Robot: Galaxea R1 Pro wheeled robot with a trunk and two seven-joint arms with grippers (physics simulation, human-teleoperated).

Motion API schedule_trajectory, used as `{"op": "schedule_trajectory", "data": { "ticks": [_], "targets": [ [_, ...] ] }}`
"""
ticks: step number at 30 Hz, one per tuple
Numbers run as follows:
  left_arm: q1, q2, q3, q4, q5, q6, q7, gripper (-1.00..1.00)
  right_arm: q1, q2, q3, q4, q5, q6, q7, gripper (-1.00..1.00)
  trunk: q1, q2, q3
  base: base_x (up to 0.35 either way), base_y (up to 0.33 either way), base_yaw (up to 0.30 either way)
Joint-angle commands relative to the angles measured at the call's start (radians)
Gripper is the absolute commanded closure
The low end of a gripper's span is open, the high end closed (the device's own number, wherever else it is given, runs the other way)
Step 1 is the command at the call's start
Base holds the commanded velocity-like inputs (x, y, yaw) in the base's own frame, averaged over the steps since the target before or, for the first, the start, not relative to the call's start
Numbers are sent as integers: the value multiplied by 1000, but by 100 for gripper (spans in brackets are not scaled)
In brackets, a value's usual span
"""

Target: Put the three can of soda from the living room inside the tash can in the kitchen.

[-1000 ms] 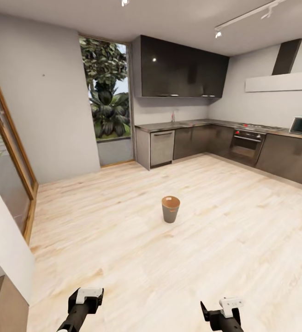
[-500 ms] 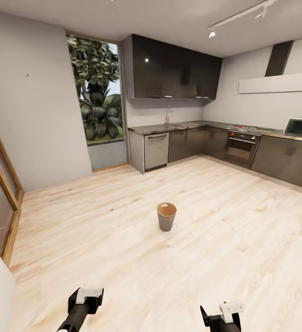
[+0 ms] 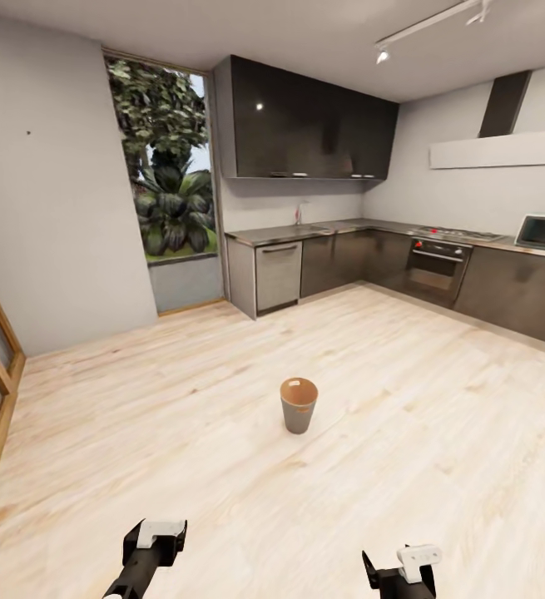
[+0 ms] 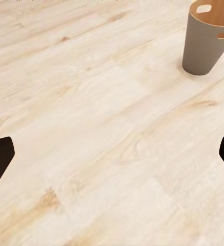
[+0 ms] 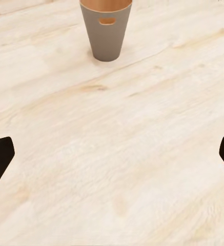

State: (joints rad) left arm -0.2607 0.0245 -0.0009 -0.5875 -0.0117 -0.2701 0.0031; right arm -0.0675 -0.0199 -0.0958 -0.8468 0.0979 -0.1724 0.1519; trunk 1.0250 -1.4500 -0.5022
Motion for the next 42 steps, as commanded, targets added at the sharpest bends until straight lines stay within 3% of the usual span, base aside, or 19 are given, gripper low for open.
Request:
{"op": "schedule_trajectory", "data": {
  "ticks": [1, 26, 42],
  "targets": [
    [0, 0, 0, 0, 0, 0, 0, -100, 0, 0, 0, 0, 0, 0, 0, -100, 0, 0, 0, 324, 0, -3],
    [0, 0, 0, 0, 2, -1, 0, -100, 0, -2, -2, -1, -5, 0, 0, -100, 0, 0, 9, 324, 4, -54],
    [0, 0, 0, -1, 5, -1, -3, -100, 0, 0, 0, -1, 0, -1, 0, -100, 0, 0, 16, 314, 108, -61]
  ]
}}
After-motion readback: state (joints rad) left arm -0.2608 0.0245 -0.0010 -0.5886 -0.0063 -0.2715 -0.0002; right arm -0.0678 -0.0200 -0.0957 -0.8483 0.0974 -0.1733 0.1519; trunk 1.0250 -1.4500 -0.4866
